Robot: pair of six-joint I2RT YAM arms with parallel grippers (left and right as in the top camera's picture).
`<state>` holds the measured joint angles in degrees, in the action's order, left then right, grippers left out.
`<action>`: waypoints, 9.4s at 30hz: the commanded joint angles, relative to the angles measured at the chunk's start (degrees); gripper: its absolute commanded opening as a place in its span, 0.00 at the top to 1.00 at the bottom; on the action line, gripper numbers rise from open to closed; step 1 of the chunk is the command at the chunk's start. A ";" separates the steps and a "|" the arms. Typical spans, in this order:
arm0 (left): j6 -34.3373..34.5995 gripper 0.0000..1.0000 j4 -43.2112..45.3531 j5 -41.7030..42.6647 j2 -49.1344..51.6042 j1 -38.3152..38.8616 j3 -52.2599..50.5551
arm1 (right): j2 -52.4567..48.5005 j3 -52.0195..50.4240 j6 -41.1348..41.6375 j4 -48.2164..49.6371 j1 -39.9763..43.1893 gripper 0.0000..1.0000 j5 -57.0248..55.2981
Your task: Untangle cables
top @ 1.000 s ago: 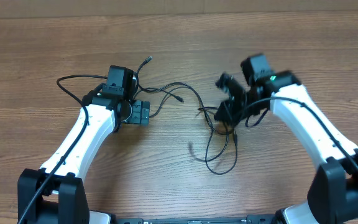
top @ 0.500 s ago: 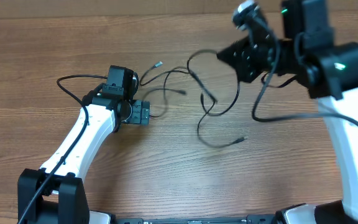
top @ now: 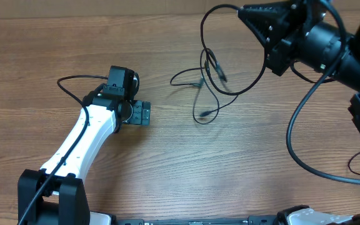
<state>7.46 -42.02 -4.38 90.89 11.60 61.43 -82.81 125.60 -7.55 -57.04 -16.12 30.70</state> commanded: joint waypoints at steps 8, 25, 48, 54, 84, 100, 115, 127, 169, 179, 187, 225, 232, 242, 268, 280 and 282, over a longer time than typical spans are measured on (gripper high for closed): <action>-0.66 0.01 0.09 -0.48 -0.24 0.04 -0.26 | 1.27 1.36 13.38 11.80 0.11 0.96 -6.80; -0.63 0.00 0.09 -0.50 -0.24 0.04 -0.26 | 0.98 1.31 22.73 14.32 0.11 0.96 -21.18; 7.43 0.00 8.15 27.10 -0.24 0.11 -0.26 | -3.96 1.22 22.75 9.77 0.11 0.96 -30.69; 7.89 0.01 12.55 41.11 -0.24 2.82 -0.26 | -3.96 1.22 22.77 10.60 0.11 0.96 -30.58; -10.45 0.15 50.45 37.57 -0.24 18.45 -0.24 | 0.28 1.22 24.09 5.70 0.11 0.96 -12.41; 4.39 0.96 48.76 31.50 -0.26 14.75 -0.26 | 0.85 1.22 23.98 0.59 0.13 0.96 -30.60; 15.23 0.96 30.23 27.67 -0.26 -8.94 -0.26 | 0.94 1.22 23.87 -3.15 6.88 0.96 -53.18; 19.56 0.96 27.56 21.70 -0.26 -21.38 -0.26 | 0.72 1.22 23.85 -3.87 26.36 0.96 -49.18; 50.97 0.96 99.10 65.42 -0.26 0.00 -0.13 | -19.04 -2.56 -4.52 -22.12 23.26 0.16 15.28; 56.63 0.96 100.67 67.58 -0.24 0.07 -0.13 | -23.65 -2.60 -4.76 -23.80 19.61 0.16 18.91; 25.83 0.96 58.45 74.36 -0.24 0.07 -0.15 | -23.65 -2.60 -4.70 -25.62 17.57 0.16 16.17; 24.90 0.00 1.73 -13.22 -0.24 -4.07 -0.15 | -23.74 -25.07 1.46 0.68 4.22 0.04 3.96; 24.76 0.00 1.84 -3.63 -0.24 -4.07 -0.15 | -23.74 -39.60 1.70 22.29 -2.32 0.01 5.31; 24.90 0.00 1.81 -1.33 -0.24 -4.07 -0.20 | -28.83 -49.46 11.10 41.38 -7.08 0.00 -0.11; 24.92 0.00 1.92 -1.55 -0.24 -4.07 -0.22 | -41.38 -49.46 13.79 50.47 -11.56 0.56 4.44; 24.87 0.00 1.42 -1.55 -0.24 -4.07 -0.22 | -37.70 -49.00 15.26 47.76 -8.09 0.96 4.96; 24.87 0.00 1.46 -1.55 -0.24 -4.07 -0.22 | -34.62 -48.96 15.23 45.66 -6.75 0.96 4.96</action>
<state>31.62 -40.58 -6.15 91.09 7.51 61.10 -123.37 76.42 7.42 -10.35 -25.04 35.22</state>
